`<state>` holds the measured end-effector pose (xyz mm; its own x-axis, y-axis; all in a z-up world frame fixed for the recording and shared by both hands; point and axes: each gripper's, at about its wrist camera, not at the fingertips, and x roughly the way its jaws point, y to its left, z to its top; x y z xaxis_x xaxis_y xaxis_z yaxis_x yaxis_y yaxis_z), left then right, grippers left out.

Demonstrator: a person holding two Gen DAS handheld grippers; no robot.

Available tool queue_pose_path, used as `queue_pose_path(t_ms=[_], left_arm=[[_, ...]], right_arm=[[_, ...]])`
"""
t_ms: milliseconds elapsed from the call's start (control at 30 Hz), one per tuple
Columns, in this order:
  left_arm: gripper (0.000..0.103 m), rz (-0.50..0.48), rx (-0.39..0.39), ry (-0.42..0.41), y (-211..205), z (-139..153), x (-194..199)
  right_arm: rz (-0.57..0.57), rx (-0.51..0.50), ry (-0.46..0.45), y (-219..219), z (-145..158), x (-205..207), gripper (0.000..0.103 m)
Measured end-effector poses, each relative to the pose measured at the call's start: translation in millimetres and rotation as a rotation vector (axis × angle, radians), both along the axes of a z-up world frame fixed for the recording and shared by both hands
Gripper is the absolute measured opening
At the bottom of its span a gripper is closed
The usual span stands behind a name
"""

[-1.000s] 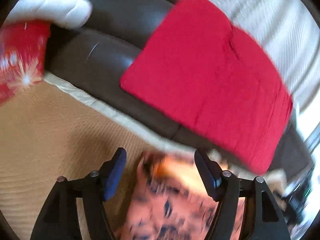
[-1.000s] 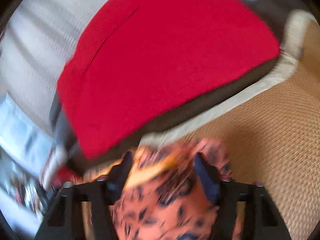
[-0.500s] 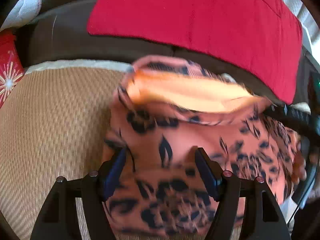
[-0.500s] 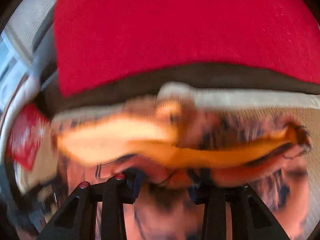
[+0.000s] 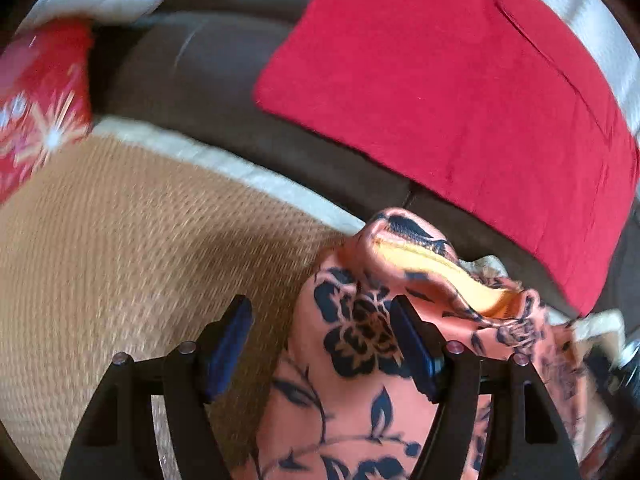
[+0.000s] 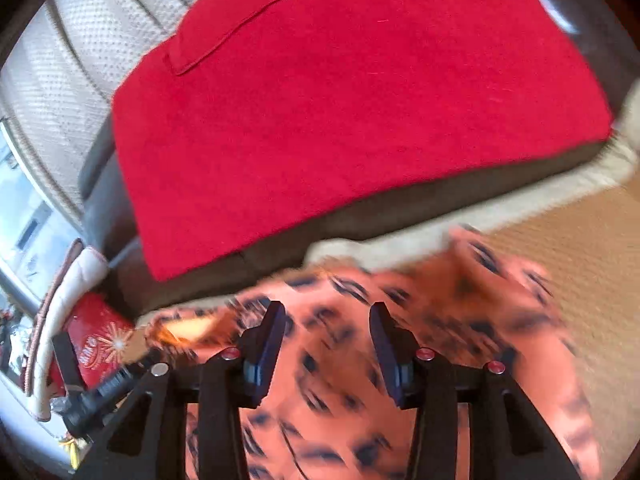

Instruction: Fold small clothes

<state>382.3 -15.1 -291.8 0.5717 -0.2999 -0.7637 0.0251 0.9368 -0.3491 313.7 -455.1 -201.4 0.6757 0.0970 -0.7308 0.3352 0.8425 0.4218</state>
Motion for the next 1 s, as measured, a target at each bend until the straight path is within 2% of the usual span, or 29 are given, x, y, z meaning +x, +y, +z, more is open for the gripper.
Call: queue_pose_path(t_ms=[67,133,200,267,300,333,400,433,467,533,600,700,800,900,1000], left_arm=[[0.072,-0.019,0.009,0.022,-6,2,-13],[0.072,-0.021,0.065,0.037,-9,-2,-31],[0.072,-0.027,0.124,0.041,-10,-6,-42],[0.072,-0.071,0.249,0.109,-19,-24,-41],[0.072,-0.110,0.281,0.171,-23,-37,-41],[0.072,-0.114,0.263,0.192,-21,-41,-44],[0.072,-0.068,0.164,0.156,-5,-26,-60],[0.072,-0.065,0.125,0.144,0,-21,-67],[0.072,-0.066,0.074,0.137,6,-14,-76],[0.072,-0.070,0.005,0.153,13,-10,-92],[0.073,-0.071,-0.080,0.163,17,-10,-119],[0.075,-0.082,-0.199,0.233,22,-24,-139],[0.075,-0.029,-0.286,0.308,26,-41,-142],[0.075,-0.007,-0.372,0.316,29,-55,-138],[0.075,0.025,-0.437,0.292,34,-58,-128]], right_arm=[[-0.026,0.044,0.023,-9,-1,-23,0.047],[-0.065,0.058,0.046,-21,1,-48,0.047],[-0.121,0.073,0.111,-33,-13,-67,0.048],[-0.126,0.098,0.180,-42,-33,-76,0.048],[-0.111,0.109,0.180,-43,-39,-79,0.048],[-0.115,0.103,0.154,-42,-33,-84,0.048],[-0.121,0.171,0.125,-42,-21,-93,0.049],[-0.118,0.212,0.070,-42,-15,-104,0.057],[-0.122,0.230,0.025,-40,-6,-118,0.060],[-0.140,0.250,-0.004,-37,3,-138,0.064],[-0.156,0.324,-0.042,-36,4,-165,0.072],[-0.188,0.435,-0.039,-36,-7,-191,0.072],[-0.238,0.479,0.003,-36,-26,-194,0.072],[-0.282,0.526,0.028,-42,-39,-194,0.072],[-0.334,0.554,0.045,-51,-55,-188,0.072]])
